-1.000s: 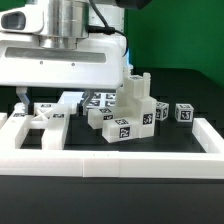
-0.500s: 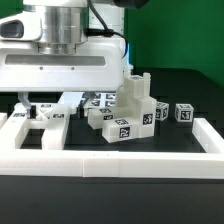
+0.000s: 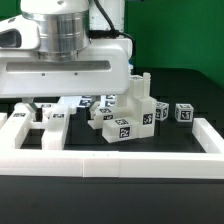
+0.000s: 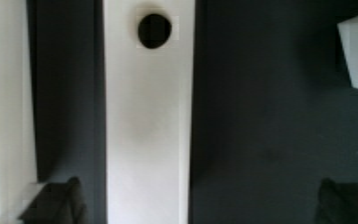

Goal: Assemble chair

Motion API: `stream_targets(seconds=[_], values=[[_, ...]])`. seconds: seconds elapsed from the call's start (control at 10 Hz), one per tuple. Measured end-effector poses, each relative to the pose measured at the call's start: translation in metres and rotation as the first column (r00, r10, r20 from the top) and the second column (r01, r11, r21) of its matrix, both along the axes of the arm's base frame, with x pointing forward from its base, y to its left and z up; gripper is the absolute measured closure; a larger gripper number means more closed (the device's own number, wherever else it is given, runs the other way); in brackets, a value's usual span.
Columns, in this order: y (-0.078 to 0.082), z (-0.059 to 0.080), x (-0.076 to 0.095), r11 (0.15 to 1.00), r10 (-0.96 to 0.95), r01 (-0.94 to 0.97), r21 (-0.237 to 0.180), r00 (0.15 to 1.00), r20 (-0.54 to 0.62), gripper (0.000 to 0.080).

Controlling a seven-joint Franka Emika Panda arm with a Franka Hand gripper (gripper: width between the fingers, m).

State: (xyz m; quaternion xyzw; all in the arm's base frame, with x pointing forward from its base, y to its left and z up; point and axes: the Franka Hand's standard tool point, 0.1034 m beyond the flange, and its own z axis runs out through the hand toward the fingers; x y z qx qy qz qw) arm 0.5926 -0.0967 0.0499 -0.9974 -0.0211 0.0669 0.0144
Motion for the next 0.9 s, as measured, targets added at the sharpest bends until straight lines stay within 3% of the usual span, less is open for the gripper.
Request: stream_targets(seconds=[0.3,0.7,0.9], values=[[-0.012,-0.009,0.005,0.999,0.029,-0.027,-0.037,0.998,0.059,0.0151],[-0.014,-0.011,0.005,0.999,0.026,-0.023,-0.040,0.997,0.070,0.0151],[-0.018,-0.018,-0.004,0.999,0.022,-0.020,-0.039,0.998,0.055,0.0151]])
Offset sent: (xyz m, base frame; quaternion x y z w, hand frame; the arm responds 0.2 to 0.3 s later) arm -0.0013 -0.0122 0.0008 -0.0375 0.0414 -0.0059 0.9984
